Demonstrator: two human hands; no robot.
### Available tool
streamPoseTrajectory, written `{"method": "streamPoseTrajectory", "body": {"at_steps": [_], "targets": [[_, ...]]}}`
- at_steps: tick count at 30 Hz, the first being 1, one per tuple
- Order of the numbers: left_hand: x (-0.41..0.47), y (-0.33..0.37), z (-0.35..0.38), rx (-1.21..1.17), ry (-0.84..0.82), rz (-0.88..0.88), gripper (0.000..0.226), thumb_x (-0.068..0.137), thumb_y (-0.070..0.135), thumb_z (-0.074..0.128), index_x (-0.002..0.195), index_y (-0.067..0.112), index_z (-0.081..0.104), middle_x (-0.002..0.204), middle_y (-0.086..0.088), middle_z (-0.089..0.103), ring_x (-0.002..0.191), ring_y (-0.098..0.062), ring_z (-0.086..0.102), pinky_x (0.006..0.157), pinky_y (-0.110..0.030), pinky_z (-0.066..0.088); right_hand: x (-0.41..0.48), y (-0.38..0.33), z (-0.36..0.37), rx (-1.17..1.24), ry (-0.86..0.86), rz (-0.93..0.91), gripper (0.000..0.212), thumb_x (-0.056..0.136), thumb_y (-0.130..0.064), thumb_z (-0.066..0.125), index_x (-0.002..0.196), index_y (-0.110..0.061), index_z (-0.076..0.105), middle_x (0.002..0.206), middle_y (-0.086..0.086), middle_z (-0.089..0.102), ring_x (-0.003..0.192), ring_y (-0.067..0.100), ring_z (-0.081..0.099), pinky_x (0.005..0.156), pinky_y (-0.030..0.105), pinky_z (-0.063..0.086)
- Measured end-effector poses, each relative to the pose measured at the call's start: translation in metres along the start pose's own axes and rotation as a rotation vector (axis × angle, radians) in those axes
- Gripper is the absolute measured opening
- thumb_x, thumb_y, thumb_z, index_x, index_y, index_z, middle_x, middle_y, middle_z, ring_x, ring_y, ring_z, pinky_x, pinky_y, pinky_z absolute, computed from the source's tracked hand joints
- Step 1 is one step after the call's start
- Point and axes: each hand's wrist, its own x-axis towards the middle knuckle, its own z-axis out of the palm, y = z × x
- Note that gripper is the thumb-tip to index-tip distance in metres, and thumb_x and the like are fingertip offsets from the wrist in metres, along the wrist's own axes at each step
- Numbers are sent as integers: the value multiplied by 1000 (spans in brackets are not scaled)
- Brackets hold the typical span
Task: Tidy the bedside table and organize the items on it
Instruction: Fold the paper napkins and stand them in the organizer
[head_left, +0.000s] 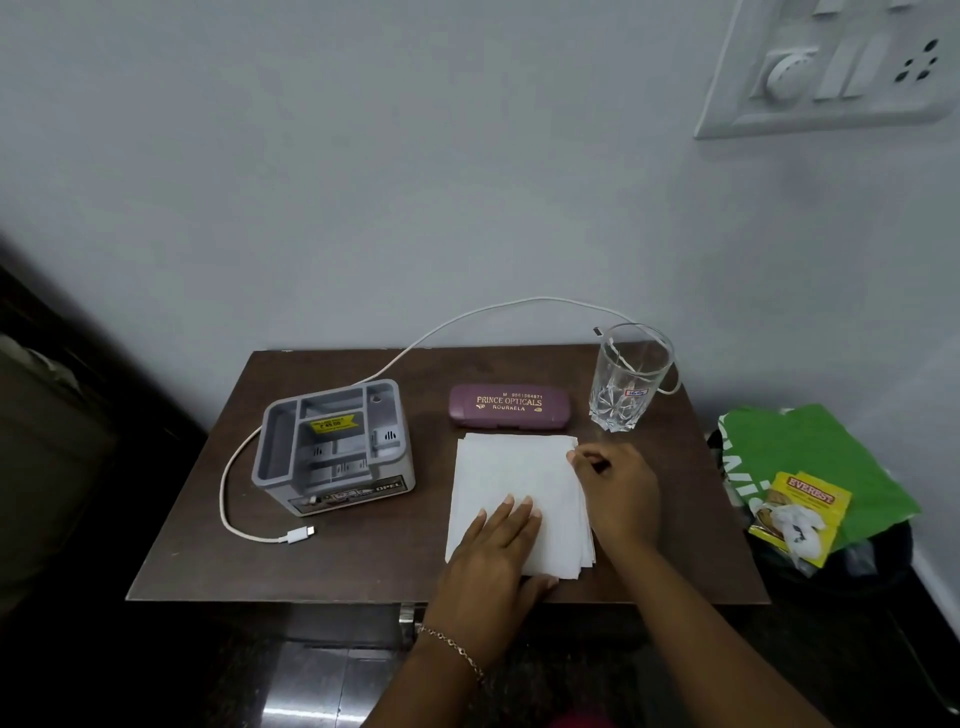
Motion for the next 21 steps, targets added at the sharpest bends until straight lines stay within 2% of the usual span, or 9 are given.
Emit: {"method": "streamPoseTrajectory", "body": {"at_steps": [4,8,11,13,14,16,17,19,21], "targets": [[0,1,-2,-44,-54,-23,63,79,61,34,118,21,62,125,7,62,118,-9,57,98,-29,42,-1,-2,-1,39,41,-5,6,83,-18,67,79,-17,71,87,1,64,72,14,57,55,18,37],[-2,3,1,-103,-38,-108,73,91,62,13,123,14,58,131,1,59,121,-13,55,100,-33,38,-2,-1,-4,102,28,-68,8,81,-14,68,74,-17,70,82,1,64,70,15,61,63,29,47],[0,8,2,-205,-1,-135,81,89,65,7,133,11,48,142,-3,47,133,-18,42,106,-46,37,-7,-1,-11,195,-35,-166,11,82,-10,68,75,-19,68,80,-5,61,71,5,59,64,14,45],[0,9,-1,-183,159,-122,67,93,58,16,134,15,47,143,-1,45,135,-13,36,104,-44,40,-14,-4,-19,260,-113,-243,9,85,-10,65,81,-18,68,86,-7,61,81,0,59,68,6,43],[1,9,-5,-243,215,-131,61,93,56,24,136,18,43,147,1,38,138,-8,27,110,-39,34,-17,-5,-24,308,-163,-262,8,87,-11,62,84,-17,66,88,-8,62,86,-1,59,71,6,43],[4,6,-17,-463,334,-208,71,84,56,45,144,24,25,155,7,15,143,-1,5,117,-24,15,-23,-6,-32,450,-291,-223,7,90,-15,58,89,-16,64,93,-9,66,93,-1,60,78,10,45],[6,4,-22,-599,384,-264,83,78,57,54,145,26,17,156,10,9,143,1,3,116,-18,12,-24,-7,-36,523,-366,-185,7,91,-18,56,89,-17,62,96,-8,66,95,2,61,81,13,46],[5,-1,-28,-869,423,-408,103,65,57,70,145,31,10,153,14,14,140,4,14,109,-11,22,-22,-7,-43,646,-494,-105,11,91,-27,54,85,-19,58,92,0,63,92,11,61,82,27,48],[2,-9,-29,-1097,360,-499,106,62,44,79,143,32,13,144,19,33,130,8,33,100,-8,34,-18,-8,-48,773,-584,13,15,90,-33,52,84,-19,53,86,2,61,84,13,59,77,37,50]]}}
